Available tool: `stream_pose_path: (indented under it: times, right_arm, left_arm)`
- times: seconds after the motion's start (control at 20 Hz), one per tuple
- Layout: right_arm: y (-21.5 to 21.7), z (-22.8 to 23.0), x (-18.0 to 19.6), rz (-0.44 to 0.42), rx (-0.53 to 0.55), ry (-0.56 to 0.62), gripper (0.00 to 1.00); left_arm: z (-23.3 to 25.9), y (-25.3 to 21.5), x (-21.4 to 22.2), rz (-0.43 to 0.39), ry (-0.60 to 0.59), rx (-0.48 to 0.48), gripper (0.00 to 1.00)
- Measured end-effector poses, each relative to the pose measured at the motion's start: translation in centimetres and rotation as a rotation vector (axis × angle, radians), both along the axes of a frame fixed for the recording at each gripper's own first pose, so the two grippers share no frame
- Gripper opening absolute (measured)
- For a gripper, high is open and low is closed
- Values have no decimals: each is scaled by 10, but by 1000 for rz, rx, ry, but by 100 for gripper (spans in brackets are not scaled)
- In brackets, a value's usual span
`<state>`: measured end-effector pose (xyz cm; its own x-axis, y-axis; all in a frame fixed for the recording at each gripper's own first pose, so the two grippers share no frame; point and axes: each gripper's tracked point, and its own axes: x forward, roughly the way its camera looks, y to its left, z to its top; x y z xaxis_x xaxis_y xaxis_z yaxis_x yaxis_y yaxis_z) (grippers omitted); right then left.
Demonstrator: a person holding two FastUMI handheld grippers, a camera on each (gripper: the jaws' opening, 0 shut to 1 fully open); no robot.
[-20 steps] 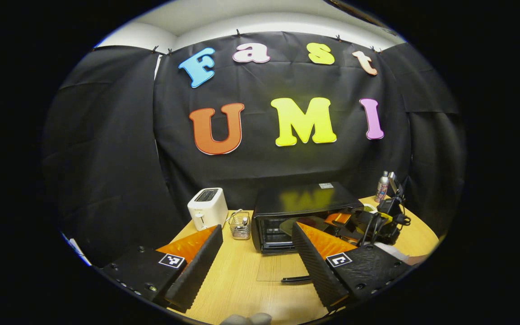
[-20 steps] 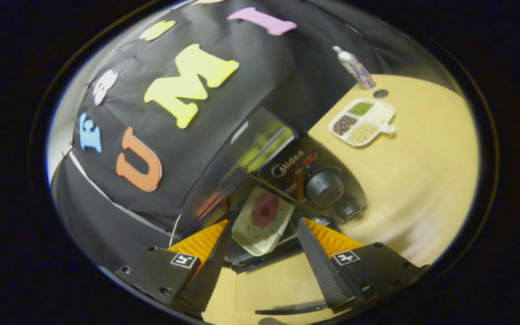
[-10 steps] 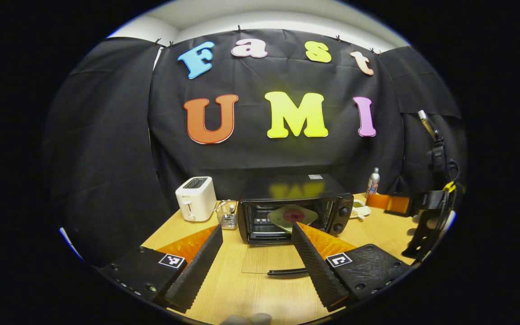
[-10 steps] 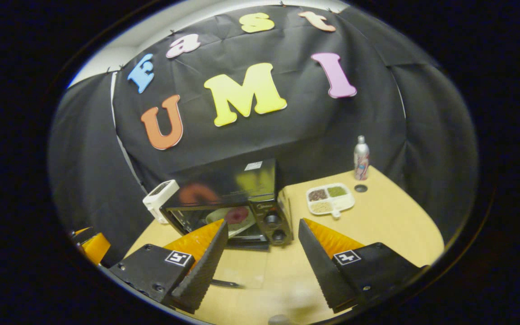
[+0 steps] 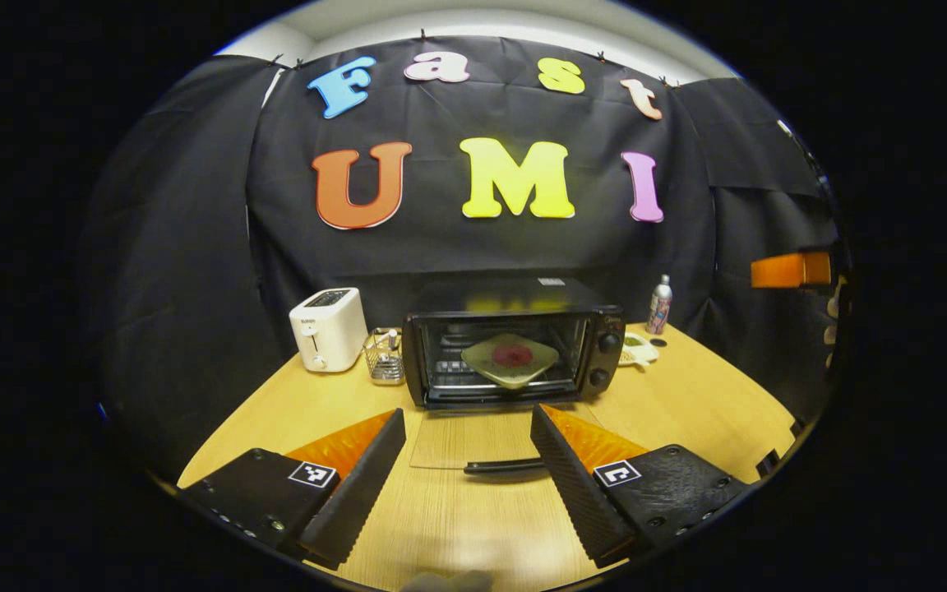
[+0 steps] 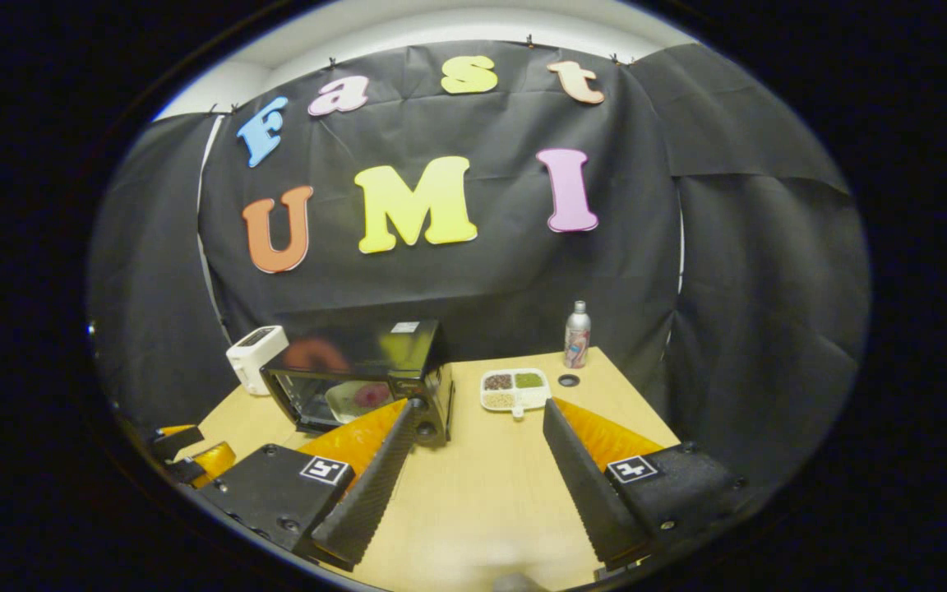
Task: Open the electric oven with the left hand, put the food in, and close the electric oven.
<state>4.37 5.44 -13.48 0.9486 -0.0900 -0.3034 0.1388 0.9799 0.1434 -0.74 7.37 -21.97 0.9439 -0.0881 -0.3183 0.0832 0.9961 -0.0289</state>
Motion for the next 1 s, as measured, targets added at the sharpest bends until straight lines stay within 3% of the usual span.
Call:
stream_pose_path:
  times: [0.35,0.45,0.8,1.0]
  right_arm:
    - [-17,19,-26,-3,-58,13,96]
    - [-24,25,-30,-8,-82,20,99]
    - [-34,33,-40,-28,-144,40,96]
    - [-25,33,-38,-19,-123,52,96]
  left_arm:
    - [-90,-34,-4,-35,176,-56,98]
    - [-107,-44,-1,-41,202,-65,98]
    - [-153,-60,17,-59,253,-40,98]
    - [-168,-65,35,-54,278,-63,98]
